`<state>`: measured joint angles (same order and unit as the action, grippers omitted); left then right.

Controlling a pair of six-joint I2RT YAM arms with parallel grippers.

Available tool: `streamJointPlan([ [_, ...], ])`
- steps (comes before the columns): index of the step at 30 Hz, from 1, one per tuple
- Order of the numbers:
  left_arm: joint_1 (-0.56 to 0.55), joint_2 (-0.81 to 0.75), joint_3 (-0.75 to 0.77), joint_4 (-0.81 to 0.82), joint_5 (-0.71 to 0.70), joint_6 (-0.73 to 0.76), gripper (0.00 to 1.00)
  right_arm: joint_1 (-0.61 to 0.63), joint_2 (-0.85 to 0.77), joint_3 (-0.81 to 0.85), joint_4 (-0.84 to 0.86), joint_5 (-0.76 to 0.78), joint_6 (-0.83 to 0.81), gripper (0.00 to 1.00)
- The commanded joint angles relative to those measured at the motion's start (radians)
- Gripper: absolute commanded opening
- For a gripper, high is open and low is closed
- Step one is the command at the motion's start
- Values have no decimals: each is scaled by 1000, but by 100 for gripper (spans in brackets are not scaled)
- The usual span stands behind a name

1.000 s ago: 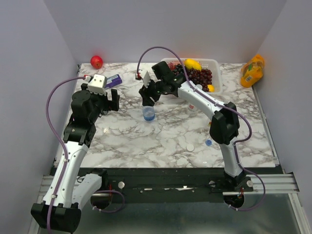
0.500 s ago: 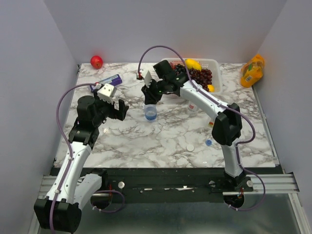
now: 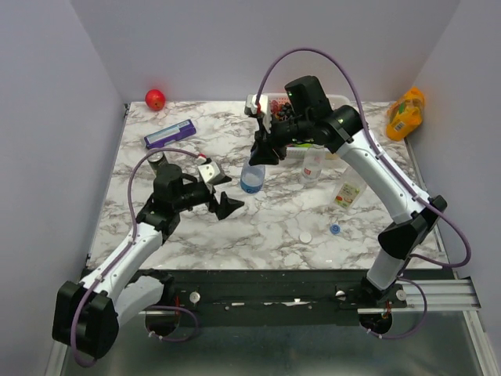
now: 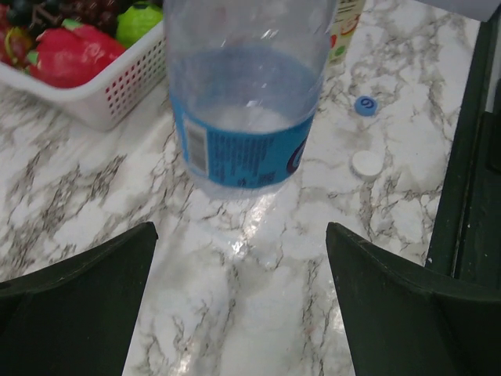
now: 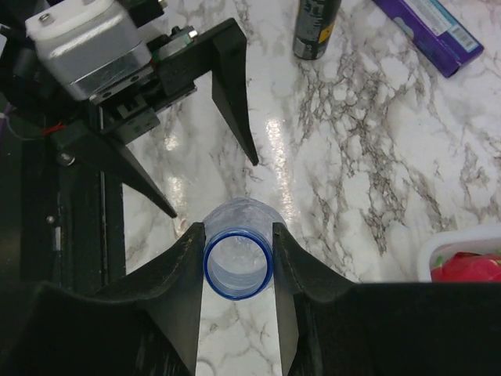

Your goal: Screw on the bottle caps

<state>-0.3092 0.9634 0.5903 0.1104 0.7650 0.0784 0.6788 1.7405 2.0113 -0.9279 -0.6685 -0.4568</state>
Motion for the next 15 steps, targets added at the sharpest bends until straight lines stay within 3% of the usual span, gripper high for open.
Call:
streamJointPlan([
  [1, -117, 47, -15, 193, 19, 26, 99, -1, 16, 4, -84, -49, 30, 16],
  [7, -212, 115, -32, 339, -154, -72, 99, -1, 11, 17, -89, -45, 87, 17],
  [15, -241, 170, -35, 445, -156, -144, 94, 4, -10, -14, -63, -62, 141, 17],
])
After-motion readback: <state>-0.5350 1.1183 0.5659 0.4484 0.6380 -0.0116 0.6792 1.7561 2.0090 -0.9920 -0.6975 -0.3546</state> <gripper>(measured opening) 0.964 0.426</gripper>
